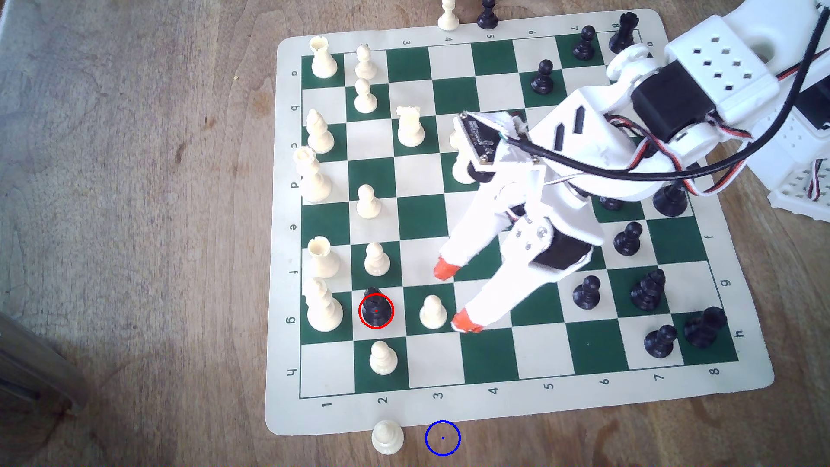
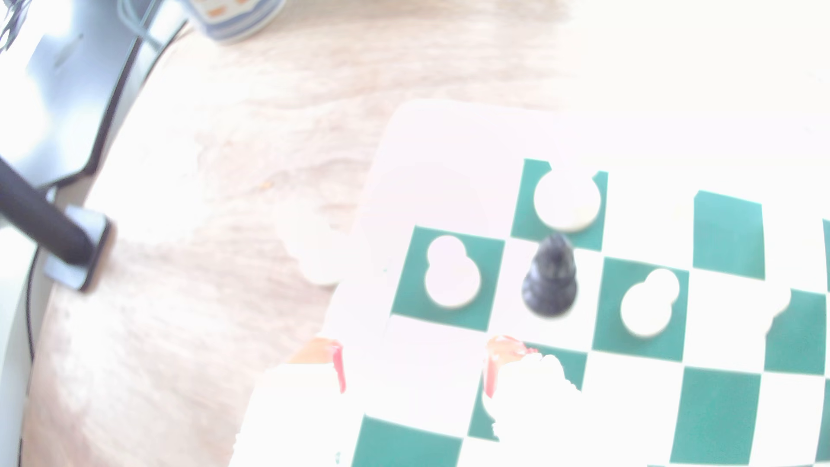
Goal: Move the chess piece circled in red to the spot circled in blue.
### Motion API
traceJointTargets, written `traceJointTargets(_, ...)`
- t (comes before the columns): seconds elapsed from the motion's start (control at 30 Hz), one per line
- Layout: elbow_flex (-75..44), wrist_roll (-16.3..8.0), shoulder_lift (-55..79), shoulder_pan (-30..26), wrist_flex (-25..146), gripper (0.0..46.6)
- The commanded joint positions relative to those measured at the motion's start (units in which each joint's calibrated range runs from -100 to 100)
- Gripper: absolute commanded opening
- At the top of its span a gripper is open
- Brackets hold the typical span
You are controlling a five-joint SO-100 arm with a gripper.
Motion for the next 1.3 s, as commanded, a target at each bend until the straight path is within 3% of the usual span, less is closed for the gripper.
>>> traceJointTargets(0.0, -4.49, 0.1, 3.82, 1.22, -7.91, 17.3)
traceJointTargets(0.43, -10.02, 0.29, 15.79, 4.27, -14.87, 17.6)
traceJointTargets(1.27, -15.46, 0.34, 24.19, 5.91, -22.0, 16.7)
